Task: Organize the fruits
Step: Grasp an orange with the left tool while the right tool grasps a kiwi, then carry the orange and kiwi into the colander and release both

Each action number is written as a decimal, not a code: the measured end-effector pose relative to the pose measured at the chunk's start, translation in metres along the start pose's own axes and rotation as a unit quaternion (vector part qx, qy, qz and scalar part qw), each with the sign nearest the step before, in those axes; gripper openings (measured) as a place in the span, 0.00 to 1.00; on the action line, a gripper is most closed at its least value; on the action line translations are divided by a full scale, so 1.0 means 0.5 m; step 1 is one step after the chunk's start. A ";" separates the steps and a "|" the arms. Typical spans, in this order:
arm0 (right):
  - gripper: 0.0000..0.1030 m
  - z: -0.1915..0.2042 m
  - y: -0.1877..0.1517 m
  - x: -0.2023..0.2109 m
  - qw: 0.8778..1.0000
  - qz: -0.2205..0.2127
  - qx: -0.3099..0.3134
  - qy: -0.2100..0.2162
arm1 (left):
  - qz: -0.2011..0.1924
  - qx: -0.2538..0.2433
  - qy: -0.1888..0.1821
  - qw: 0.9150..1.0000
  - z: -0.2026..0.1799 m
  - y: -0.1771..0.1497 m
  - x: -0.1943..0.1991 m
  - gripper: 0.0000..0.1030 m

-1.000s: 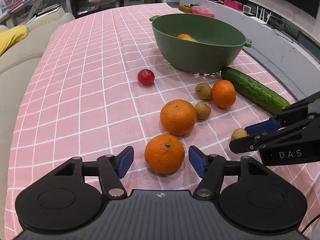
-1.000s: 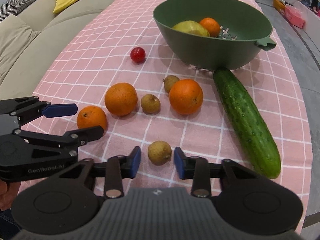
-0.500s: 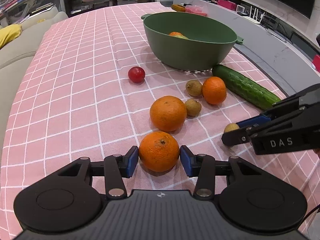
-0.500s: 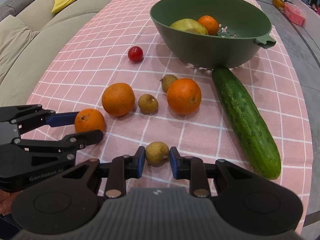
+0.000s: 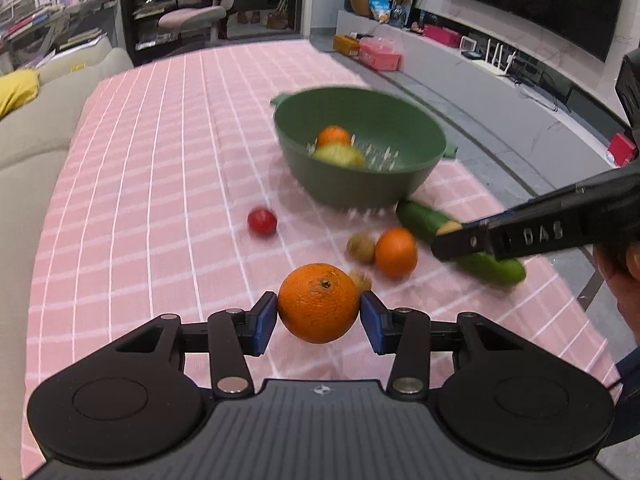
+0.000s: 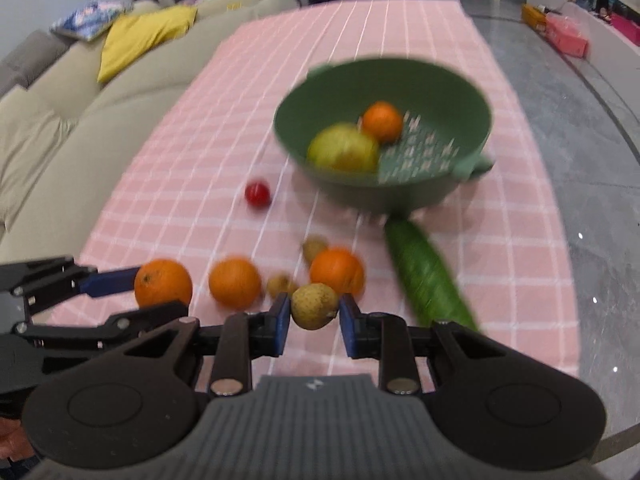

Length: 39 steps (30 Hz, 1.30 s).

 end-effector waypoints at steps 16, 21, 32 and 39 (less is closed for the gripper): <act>0.22 -0.109 0.155 0.079 0.996 -0.073 -0.044 -0.009 | -0.028 -0.073 0.002 0.997 -0.103 0.175 -0.067 0.50; 0.22 -0.137 0.190 0.058 0.996 -0.074 -0.048 -0.019 | -0.018 -0.085 0.004 0.996 -0.136 0.205 -0.118 0.50; 0.22 -0.185 0.222 -0.029 0.998 -0.038 -0.041 -0.033 | 0.015 -0.081 -0.004 0.997 -0.173 0.214 -0.206 0.50; 0.22 -0.204 0.220 -0.074 0.998 -0.015 -0.042 -0.037 | 0.033 -0.079 -0.005 0.996 -0.180 0.206 -0.239 0.50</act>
Point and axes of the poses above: each gripper's, at about its wrist camera, not at the fingertips, and x roughly against the way its jaws point, z to its left, y to its top, the point moved 6 cm from there along -x, roughly the way its jaws point, and after that the axes turned 10 degrees about y, right-handed, at the moved point
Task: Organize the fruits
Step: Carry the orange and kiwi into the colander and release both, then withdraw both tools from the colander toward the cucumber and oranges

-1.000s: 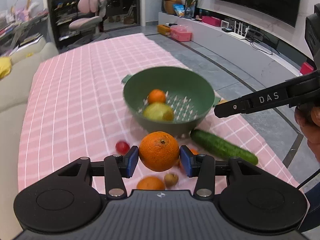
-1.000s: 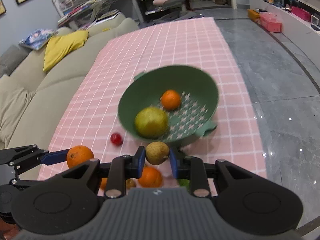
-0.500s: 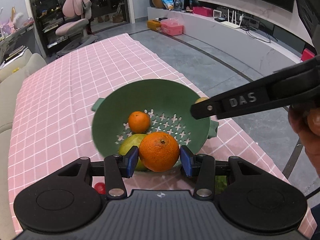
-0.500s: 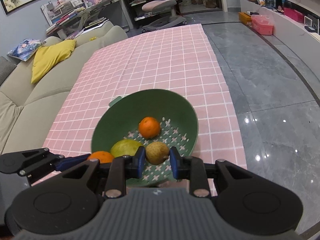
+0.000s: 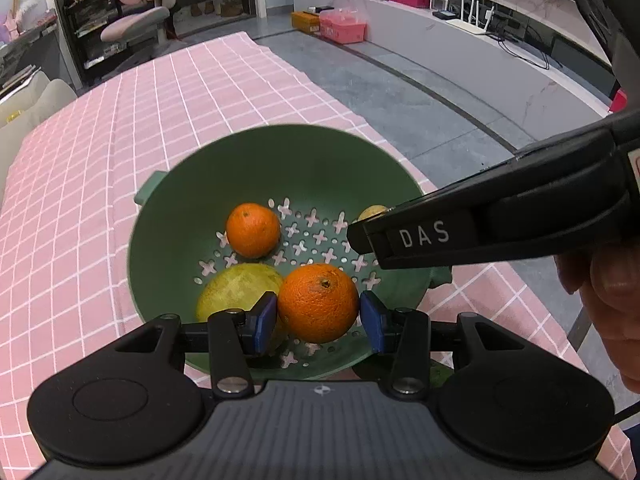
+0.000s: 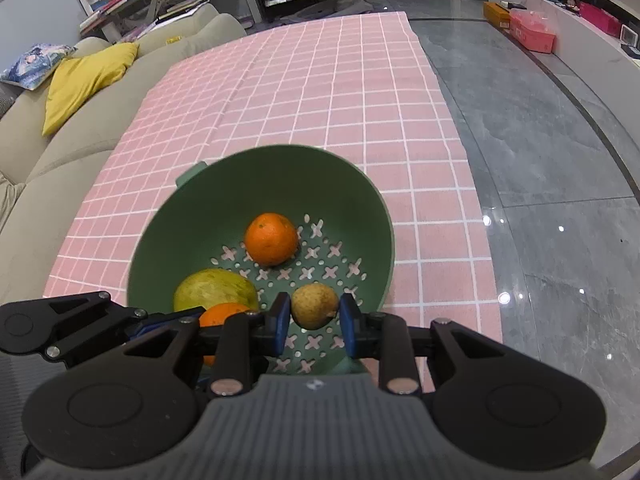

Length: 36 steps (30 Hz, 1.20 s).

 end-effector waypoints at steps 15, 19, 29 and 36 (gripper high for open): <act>0.36 0.001 0.016 0.046 0.999 -0.035 -0.004 0.003 | -0.031 0.036 0.034 0.998 0.047 0.025 0.082 0.74; 0.36 0.003 0.009 0.091 0.998 -0.054 -0.012 0.008 | -0.042 0.073 0.035 0.996 0.089 -0.005 0.145 0.74; 0.36 0.038 -0.083 0.169 0.998 -0.056 -0.002 0.014 | -0.031 0.134 0.054 0.989 0.167 -0.164 0.250 0.74; 0.36 0.062 -0.181 0.203 0.999 -0.037 0.001 0.014 | -0.014 0.152 0.051 0.987 0.171 -0.255 0.275 0.74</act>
Point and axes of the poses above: each gripper's, at about its wrist camera, not at the fingertips, and x roughly against the way its jaws point, z to its left, y to its top, the point moved 6 cm from there along -x, roughly the way its jaws point, and after that the axes turned 10 degrees about y, right-handed, at the moved point
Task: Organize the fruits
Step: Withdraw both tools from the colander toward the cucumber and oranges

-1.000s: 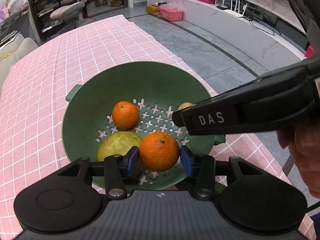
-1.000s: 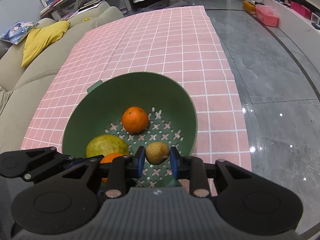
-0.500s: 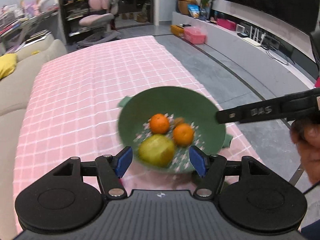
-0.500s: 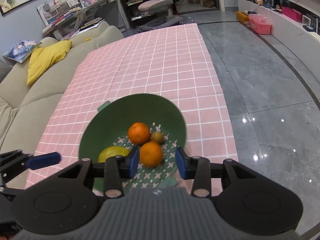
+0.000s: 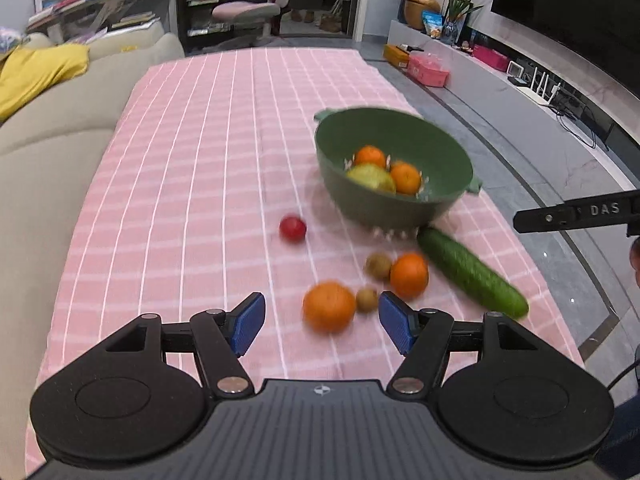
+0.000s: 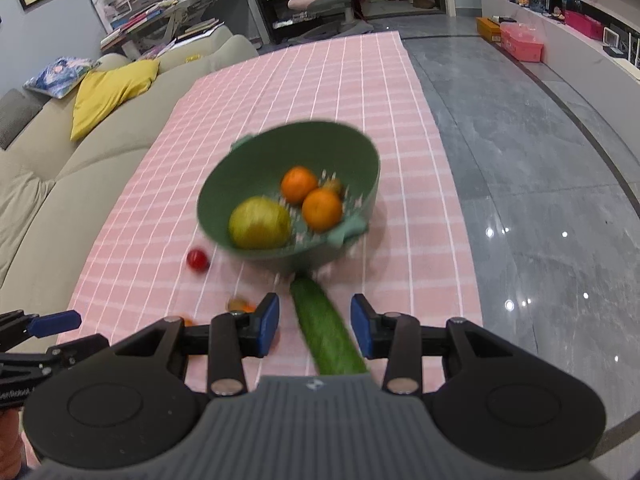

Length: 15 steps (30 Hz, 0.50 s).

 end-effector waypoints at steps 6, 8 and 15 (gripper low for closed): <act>0.36 0.015 -0.069 -0.002 1.000 0.026 0.011 -0.007 | 0.011 0.004 -0.001 1.000 0.003 -0.047 -0.002 0.74; 0.36 0.015 -0.080 -0.006 0.999 0.032 0.013 -0.010 | 0.013 0.006 -0.003 1.000 0.002 -0.051 -0.006 0.74; 0.36 0.010 -0.090 -0.017 0.999 0.038 0.013 -0.015 | 0.018 0.003 -0.008 1.000 -0.006 -0.058 -0.019 0.74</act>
Point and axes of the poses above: each gripper's, at about its wrist camera, not at the fingertips, and x roughly against the way its jaws point, z to its left, y to its top, the point moved 6 cm from there along -x, roughly the way its jaws point, and after that the axes turned 10 degrees about y, right-handed, at the moved point
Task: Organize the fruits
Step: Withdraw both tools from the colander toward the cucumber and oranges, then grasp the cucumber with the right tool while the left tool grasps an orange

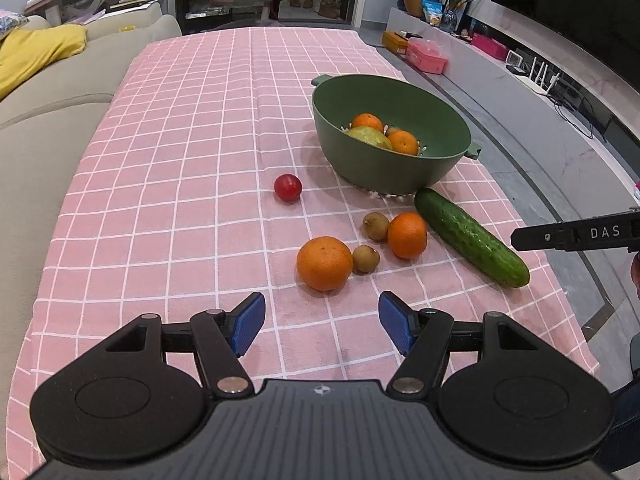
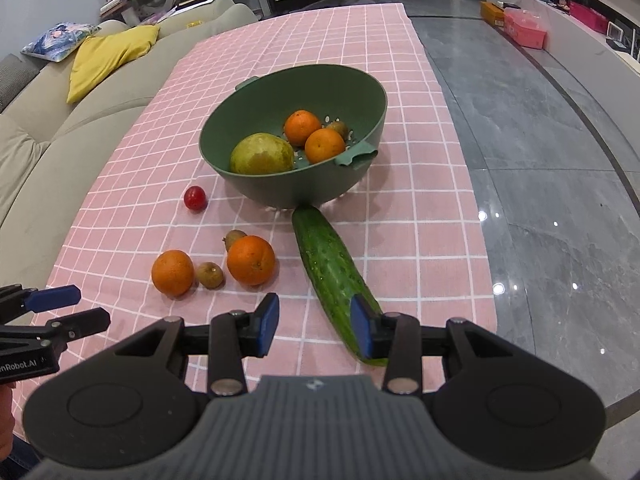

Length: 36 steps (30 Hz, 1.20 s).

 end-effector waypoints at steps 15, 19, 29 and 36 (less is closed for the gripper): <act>0.36 -0.028 0.009 -0.065 1.000 0.023 -0.008 -0.019 | 0.012 -0.023 -0.006 1.000 -0.018 0.022 -0.050 0.74; 0.40 -0.040 0.011 -0.100 0.999 0.039 0.001 -0.034 | 0.014 -0.030 -0.009 0.999 -0.024 0.029 -0.061 0.74; 0.40 -0.044 0.017 -0.136 0.997 0.057 0.038 -0.043 | 0.024 -0.049 -0.013 0.998 -0.041 0.037 -0.105 0.74; 0.41 -0.036 0.013 -0.159 0.996 0.073 0.048 -0.031 | 0.034 -0.054 -0.015 0.998 -0.044 0.042 -0.136 0.73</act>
Point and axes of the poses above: each gripper's, at about its wrist camera, not at the fingertips, and x roughly against the way its jaws point, z to its left, y to its top, the point moved 6 cm from there along -x, roughly the way its jaws point, and after that the axes turned 10 degrees about y, right-handed, at the moved point
